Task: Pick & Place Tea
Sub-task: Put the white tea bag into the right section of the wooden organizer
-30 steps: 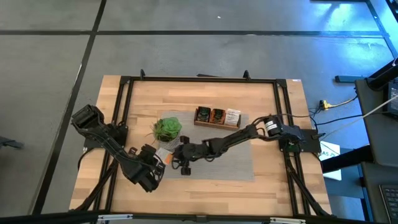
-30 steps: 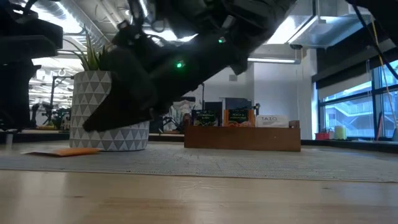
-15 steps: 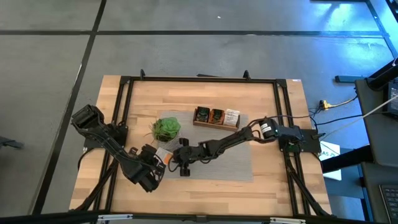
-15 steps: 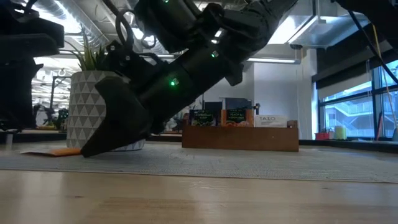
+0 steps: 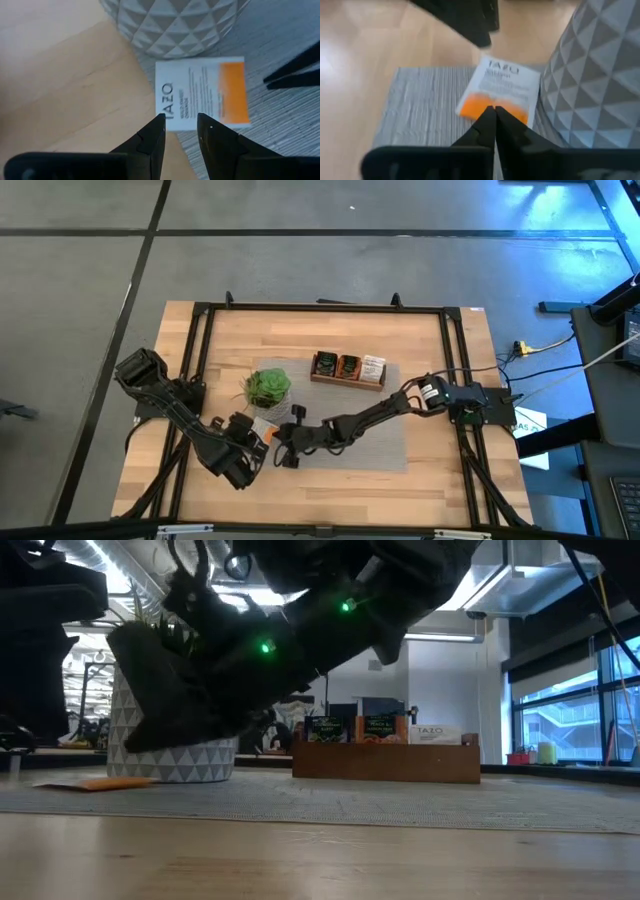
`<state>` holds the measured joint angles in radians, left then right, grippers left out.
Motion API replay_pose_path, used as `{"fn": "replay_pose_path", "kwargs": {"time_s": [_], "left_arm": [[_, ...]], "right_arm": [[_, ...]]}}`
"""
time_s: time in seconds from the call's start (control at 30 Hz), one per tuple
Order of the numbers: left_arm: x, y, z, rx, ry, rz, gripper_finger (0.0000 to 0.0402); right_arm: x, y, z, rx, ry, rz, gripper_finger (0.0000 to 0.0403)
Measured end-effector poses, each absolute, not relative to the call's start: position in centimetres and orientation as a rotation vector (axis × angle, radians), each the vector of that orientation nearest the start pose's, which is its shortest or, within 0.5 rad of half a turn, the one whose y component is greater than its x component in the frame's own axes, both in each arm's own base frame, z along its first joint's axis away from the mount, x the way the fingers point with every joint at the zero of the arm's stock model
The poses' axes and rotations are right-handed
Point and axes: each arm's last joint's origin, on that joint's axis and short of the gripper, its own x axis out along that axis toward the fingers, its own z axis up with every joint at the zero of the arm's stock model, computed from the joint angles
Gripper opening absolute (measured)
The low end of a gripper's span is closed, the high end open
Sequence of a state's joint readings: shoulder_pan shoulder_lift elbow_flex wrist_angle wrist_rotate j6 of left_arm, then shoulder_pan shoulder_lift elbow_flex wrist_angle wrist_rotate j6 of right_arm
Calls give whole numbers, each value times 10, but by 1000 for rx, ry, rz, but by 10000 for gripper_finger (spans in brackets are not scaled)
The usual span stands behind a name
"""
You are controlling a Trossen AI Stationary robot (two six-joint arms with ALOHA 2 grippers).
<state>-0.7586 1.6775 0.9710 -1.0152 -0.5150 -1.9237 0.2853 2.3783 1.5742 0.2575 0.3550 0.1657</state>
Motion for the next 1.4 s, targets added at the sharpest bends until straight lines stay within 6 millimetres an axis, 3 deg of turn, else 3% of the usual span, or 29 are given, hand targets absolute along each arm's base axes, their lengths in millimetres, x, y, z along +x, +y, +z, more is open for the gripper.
{"fn": "replay_pose_path", "kwargs": {"time_s": [0.53, 0.8, 1.23, 1.4], "left_arm": [[199, -168, 161, -601, 890, 991, 107], [200, -169, 161, -616, 894, 985, 109], [200, -169, 161, -566, 921, 957, 108], [189, -160, 172, -567, 892, 1050, 107]], "right_arm": [[496, 123, 96, 78, 452, -154, 5], [502, 123, 83, 68, 535, -119, 3], [499, 123, 78, 42, 621, -113, 3], [499, 122, 77, 44, 626, -106, 3]]}}
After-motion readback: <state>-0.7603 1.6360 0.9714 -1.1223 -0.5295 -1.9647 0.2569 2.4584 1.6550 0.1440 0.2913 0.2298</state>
